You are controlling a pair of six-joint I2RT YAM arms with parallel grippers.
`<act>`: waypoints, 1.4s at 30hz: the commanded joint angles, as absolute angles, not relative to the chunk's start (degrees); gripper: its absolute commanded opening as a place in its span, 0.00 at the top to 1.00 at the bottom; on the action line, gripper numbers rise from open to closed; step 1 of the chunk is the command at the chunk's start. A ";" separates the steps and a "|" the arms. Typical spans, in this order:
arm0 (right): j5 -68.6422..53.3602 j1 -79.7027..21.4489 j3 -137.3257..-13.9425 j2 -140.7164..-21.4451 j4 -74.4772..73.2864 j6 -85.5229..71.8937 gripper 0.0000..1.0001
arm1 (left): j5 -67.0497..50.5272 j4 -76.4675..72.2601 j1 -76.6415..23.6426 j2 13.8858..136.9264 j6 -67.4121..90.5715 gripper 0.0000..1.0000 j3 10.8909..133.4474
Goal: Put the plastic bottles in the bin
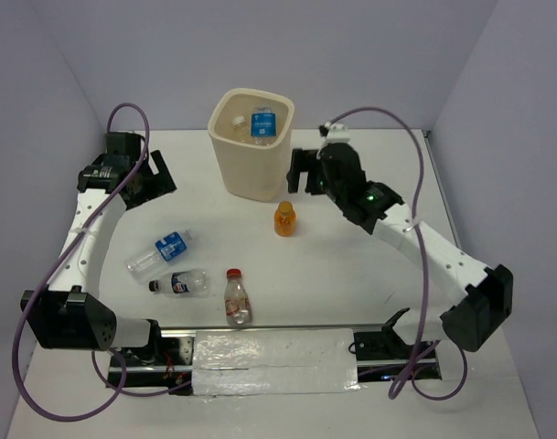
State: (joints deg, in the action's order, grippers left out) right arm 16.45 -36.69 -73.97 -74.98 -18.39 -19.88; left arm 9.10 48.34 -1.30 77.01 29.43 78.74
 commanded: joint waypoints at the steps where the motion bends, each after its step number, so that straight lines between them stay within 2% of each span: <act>1: 12.75 -37.27 -70.23 -75.05 -23.37 -20.92 0.00 | 8.70 46.50 -1.14 76.21 31.11 0.02 79.01; 11: 5.19 -37.53 -71.36 -86.21 -26.98 -17.31 0.00 | 7.39 46.14 -1.14 75.76 31.64 0.02 77.17; 22: 10.98 -38.06 -79.88 -96.93 -27.68 -18.28 0.02 | 6.86 46.41 -1.23 77.34 31.20 0.02 78.84; 30: 12.48 -38.15 -81.83 -100.90 -29.97 -18.54 0.17 | 7.47 46.41 -1.14 76.99 30.59 0.01 79.01; 37: 13.71 -38.93 -80.33 -100.37 -30.23 -18.11 0.24 | 7.38 46.23 -1.14 76.91 31.11 0.01 78.31; 42: 14.76 -39.29 -79.54 -99.85 -30.24 -18.10 0.45 | 7.38 44.91 -1.14 75.94 31.46 0.02 77.52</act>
State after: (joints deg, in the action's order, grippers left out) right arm 12.93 -38.65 -79.81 -100.97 -29.82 -18.06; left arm 7.51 47.07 -1.30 77.06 30.44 77.34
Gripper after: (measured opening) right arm 0.580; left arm 0.985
